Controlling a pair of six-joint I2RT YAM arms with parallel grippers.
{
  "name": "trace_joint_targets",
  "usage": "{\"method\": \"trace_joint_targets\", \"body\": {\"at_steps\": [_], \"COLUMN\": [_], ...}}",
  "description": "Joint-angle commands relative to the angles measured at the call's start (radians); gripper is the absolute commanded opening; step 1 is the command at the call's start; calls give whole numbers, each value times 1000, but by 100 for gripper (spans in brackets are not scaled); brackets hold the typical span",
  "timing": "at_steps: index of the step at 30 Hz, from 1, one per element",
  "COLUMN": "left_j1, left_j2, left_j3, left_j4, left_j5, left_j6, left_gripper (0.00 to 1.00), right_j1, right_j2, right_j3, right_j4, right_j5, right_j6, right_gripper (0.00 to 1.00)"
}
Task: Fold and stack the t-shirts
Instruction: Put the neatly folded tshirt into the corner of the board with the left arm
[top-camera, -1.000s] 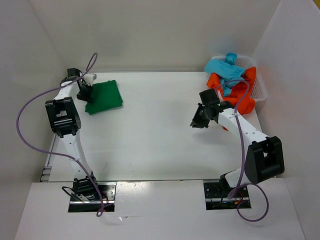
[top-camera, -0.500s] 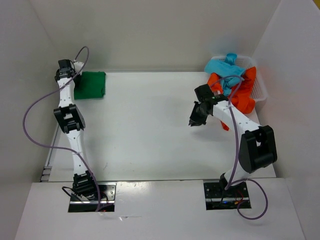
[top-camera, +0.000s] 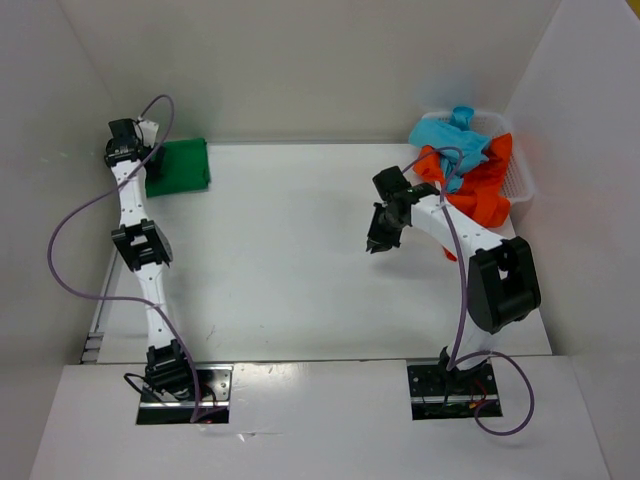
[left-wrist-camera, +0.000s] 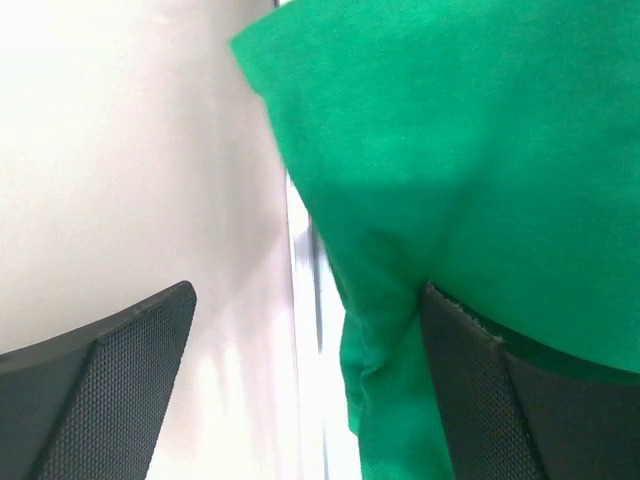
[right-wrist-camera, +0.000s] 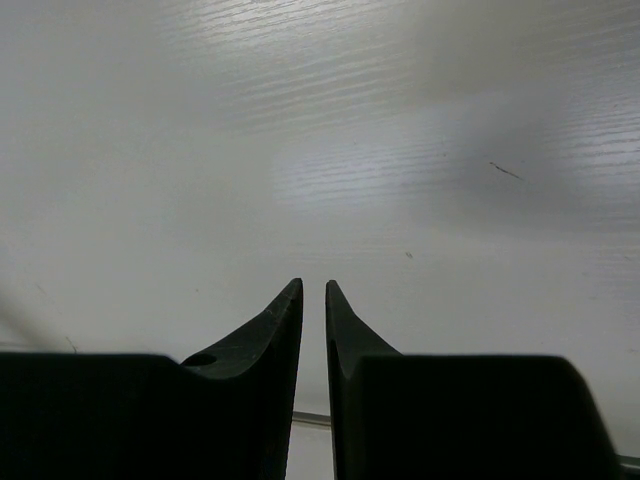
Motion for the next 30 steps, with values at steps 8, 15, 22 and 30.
{"method": "trace_joint_targets", "body": {"at_steps": [8,15,22,30], "left_j1": [8,-81,-161,-224], "left_j2": [-120,-298,-377,-321], "left_j3": [6,6,6,6], "left_j4": [-76,-131,-205,-452], "left_j5": [73,84,99,516], "left_j6": [-88,-88,-29,-81], "left_gripper": [100,100,100,100], "right_j1": [20,29,29,29], "right_j2": [-33,-55,-109,-162], "right_j3": [29,20,-2,-11], "right_j4": [9,19,37,37], "right_j5": [-18,-37,-17,25], "right_j6": [-4,-3,-3,6], "right_gripper": [20,21,24,24]}}
